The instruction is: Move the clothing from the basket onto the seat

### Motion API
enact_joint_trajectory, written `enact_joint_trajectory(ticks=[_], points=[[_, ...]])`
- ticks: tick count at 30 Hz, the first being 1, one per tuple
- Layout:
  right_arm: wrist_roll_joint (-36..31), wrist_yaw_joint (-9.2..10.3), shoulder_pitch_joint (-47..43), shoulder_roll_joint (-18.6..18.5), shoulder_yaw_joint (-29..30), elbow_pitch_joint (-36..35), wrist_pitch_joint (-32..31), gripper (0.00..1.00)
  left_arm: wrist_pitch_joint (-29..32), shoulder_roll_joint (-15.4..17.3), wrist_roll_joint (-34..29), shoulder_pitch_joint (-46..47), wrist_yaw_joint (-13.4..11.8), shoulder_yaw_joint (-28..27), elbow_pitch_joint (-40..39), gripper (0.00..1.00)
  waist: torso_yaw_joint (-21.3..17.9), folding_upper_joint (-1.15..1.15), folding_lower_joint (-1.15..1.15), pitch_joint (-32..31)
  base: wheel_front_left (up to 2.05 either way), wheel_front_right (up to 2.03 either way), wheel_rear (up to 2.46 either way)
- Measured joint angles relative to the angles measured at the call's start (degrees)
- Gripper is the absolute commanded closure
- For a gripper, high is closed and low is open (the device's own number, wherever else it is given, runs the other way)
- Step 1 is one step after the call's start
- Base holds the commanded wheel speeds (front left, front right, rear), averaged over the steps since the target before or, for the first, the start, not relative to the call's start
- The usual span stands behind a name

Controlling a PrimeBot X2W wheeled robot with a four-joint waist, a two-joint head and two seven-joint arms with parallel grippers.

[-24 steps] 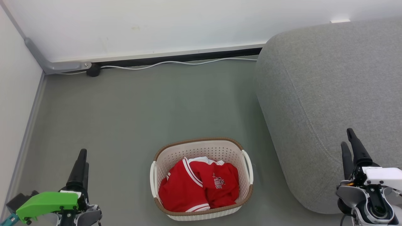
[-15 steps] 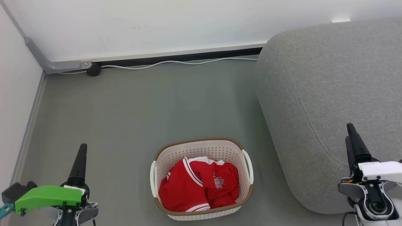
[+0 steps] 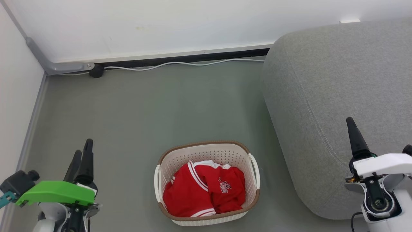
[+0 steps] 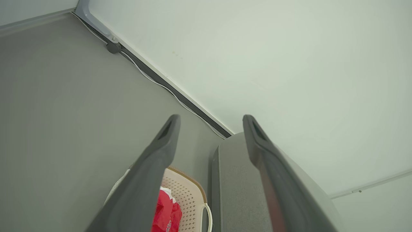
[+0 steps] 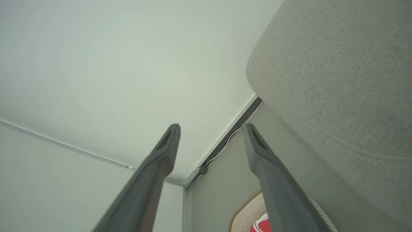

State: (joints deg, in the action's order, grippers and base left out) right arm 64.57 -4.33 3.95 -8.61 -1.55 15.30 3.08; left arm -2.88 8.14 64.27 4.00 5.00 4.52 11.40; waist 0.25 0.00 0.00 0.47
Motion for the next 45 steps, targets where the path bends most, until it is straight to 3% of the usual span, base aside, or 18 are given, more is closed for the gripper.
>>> enact_joint_trajectory(ticks=[12, 31, 45], points=[[-13.0, 1.71, 0.9, -1.2, -4.0, -0.8, 2.2, 0.0, -2.3, 0.6, -12.1, 1.1, -2.1, 3.4, -1.4, 0.0, 0.0, 0.0, 0.0, 0.1, 0.0, 0.0, 0.0], [-29.3, 4.44, 1.5, -2.2, -9.2, 1.1, 5.7, 0.0, -6.0, 0.9, -25.9, 1.1, -5.1, 7.0, -0.6, 0.0, 0.1, 0.0, 0.0, -0.2, 0.0, 0.0, 0.0], [-39.8, 4.95, 2.1, -2.6, -12.2, 3.4, 8.5, 0.0, -8.7, 1.0, -34.6, 1.1, -6.8, 9.0, 1.3, 0.0, 0.0, 0.0, 0.0, -0.4, 0.0, 0.0, 0.0]])
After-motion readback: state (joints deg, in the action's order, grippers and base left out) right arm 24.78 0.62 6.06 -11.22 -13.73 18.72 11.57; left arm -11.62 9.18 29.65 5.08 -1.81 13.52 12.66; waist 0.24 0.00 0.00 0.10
